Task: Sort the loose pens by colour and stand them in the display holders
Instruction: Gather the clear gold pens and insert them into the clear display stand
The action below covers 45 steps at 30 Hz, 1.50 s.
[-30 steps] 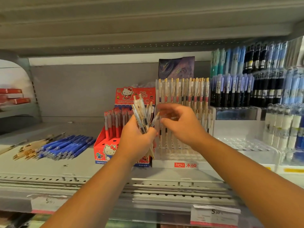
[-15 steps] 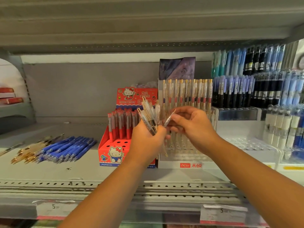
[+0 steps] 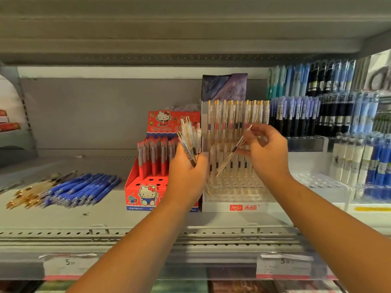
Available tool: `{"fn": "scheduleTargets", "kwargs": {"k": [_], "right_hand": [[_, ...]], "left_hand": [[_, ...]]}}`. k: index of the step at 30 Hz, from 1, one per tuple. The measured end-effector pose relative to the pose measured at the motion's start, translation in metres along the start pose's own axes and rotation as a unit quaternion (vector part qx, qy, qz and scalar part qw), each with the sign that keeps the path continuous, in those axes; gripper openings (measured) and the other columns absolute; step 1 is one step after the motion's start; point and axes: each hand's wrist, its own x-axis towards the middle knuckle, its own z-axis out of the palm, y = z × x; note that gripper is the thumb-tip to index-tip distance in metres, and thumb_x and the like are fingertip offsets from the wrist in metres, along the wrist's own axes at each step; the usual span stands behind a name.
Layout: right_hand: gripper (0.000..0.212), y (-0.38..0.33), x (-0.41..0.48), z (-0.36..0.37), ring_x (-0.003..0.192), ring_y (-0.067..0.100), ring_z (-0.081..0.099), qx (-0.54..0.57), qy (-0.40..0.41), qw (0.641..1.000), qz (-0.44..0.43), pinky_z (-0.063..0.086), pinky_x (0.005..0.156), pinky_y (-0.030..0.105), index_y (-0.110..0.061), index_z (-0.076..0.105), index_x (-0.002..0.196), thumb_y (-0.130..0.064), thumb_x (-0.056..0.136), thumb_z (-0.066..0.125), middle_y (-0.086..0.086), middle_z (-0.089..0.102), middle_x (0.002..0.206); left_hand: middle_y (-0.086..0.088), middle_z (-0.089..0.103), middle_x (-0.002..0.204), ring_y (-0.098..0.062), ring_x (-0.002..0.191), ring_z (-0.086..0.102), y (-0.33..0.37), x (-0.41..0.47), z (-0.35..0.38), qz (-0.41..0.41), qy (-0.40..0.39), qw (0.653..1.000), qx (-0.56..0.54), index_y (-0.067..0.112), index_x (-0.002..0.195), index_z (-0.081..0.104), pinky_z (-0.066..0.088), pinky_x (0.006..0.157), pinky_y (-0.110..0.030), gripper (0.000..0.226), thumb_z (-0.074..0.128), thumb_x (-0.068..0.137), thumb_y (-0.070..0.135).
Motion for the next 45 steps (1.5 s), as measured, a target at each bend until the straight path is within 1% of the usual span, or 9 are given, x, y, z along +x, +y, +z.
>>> {"fn": "scheduleTargets", "kwargs": {"k": [8, 13, 18, 22, 26, 31, 37, 41, 45], "right_hand": [[0.027, 0.002, -0.002, 0.002, 0.084, 0.013, 0.071, -0.029, -0.043, 0.998, -0.038, 0.060, 0.060, 0.027, -0.025, 0.060, 0.110, -0.007, 0.090, 0.068, -0.004, 0.068, 0.096], [0.023, 0.001, -0.003, 0.010, 0.080, 0.007, 0.071, -0.078, -0.094, 0.990, -0.069, 0.060, 0.062, 0.023, -0.032, 0.061, 0.091, -0.012, 0.088, 0.071, -0.008, 0.069, 0.090], [0.022, 0.006, -0.006, 0.016, 0.082, 0.006, 0.066, -0.196, -0.202, 0.957, -0.066, 0.058, 0.067, 0.022, -0.031, 0.062, 0.091, -0.010, 0.090, 0.068, -0.010, 0.066, 0.090], [0.023, 0.009, -0.006, 0.016, 0.080, 0.011, 0.067, -0.140, -0.201, 0.969, -0.027, 0.059, 0.058, 0.023, -0.028, 0.063, 0.089, -0.006, 0.089, 0.069, -0.001, 0.067, 0.091], [0.016, 0.009, -0.006, 0.014, 0.079, 0.005, 0.063, -0.191, -0.186, 0.962, -0.058, 0.057, 0.066, 0.023, -0.028, 0.066, 0.094, -0.013, 0.090, 0.069, -0.012, 0.065, 0.086], [0.023, 0.004, -0.009, 0.009, 0.083, -0.004, 0.058, -0.257, -0.163, 0.945, -0.117, 0.044, 0.071, 0.010, -0.023, 0.072, 0.110, -0.015, 0.093, 0.059, -0.014, 0.066, 0.095], [0.025, -0.010, -0.019, 0.006, 0.091, 0.007, 0.068, -0.046, -0.204, 0.978, -0.026, 0.058, 0.070, 0.028, -0.025, 0.062, 0.111, -0.023, 0.088, 0.071, -0.009, 0.070, 0.092], [0.032, -0.015, -0.021, 0.007, 0.074, 0.018, 0.073, 0.051, -0.224, 0.971, 0.066, 0.058, 0.059, 0.026, -0.005, 0.060, 0.111, -0.007, 0.083, 0.074, 0.013, 0.072, 0.091], [0.021, -0.014, -0.018, 0.003, 0.073, 0.021, 0.073, 0.081, -0.207, 0.972, 0.080, 0.058, 0.061, 0.026, -0.008, 0.062, 0.104, -0.001, 0.086, 0.070, 0.008, 0.074, 0.084]], "left_hand": [[0.024, 0.066, 0.095, 0.015, 0.080, 0.060, 0.002, 0.000, 0.003, 0.000, -0.029, 0.999, -0.021, 0.048, 0.107, 0.048, 0.045, 0.062, -0.004, 0.038, 0.052, 0.097, 0.011], [0.033, 0.064, 0.089, 0.012, 0.077, 0.061, 0.003, 0.000, 0.001, -0.023, -0.036, 0.999, -0.025, 0.039, 0.114, 0.053, 0.046, 0.059, -0.005, 0.031, 0.052, 0.097, 0.013], [0.004, 0.068, 0.082, -0.012, 0.060, 0.065, 0.005, -0.001, -0.001, -0.041, -0.040, 0.998, -0.038, 0.036, 0.111, 0.058, 0.058, 0.054, -0.030, 0.030, 0.051, 0.097, 0.011], [0.002, 0.065, 0.068, -0.018, 0.051, 0.061, 0.006, -0.001, 0.000, -0.043, -0.039, 0.998, -0.036, 0.039, 0.105, 0.056, 0.053, 0.045, -0.030, 0.032, 0.051, 0.097, 0.009], [-0.011, 0.065, 0.087, -0.024, 0.057, 0.062, 0.006, -0.001, -0.001, -0.057, -0.042, 0.996, -0.050, 0.021, 0.112, 0.059, 0.053, 0.048, -0.028, 0.024, 0.053, 0.095, 0.005], [-0.004, 0.068, 0.087, -0.024, 0.058, 0.063, 0.005, -0.002, -0.001, -0.069, -0.066, 0.994, -0.049, 0.013, 0.107, 0.060, 0.053, 0.049, -0.027, 0.016, 0.055, 0.095, 0.004], [0.001, 0.069, 0.082, -0.022, 0.059, 0.064, 0.000, -0.003, 0.003, -0.060, -0.103, 0.992, -0.041, 0.020, 0.121, 0.057, 0.051, 0.047, -0.027, 0.031, 0.053, 0.096, 0.003], [-0.001, 0.072, 0.084, -0.023, 0.059, 0.066, 0.002, -0.006, 0.003, -0.065, -0.130, 0.988, -0.044, 0.031, 0.119, 0.059, 0.055, 0.047, -0.033, 0.036, 0.052, 0.097, 0.004], [-0.002, 0.073, 0.093, -0.029, 0.068, 0.071, 0.005, -0.005, 0.003, -0.057, -0.112, 0.991, -0.043, 0.029, 0.120, 0.059, 0.061, 0.057, -0.041, 0.030, 0.052, 0.099, 0.008]]}}
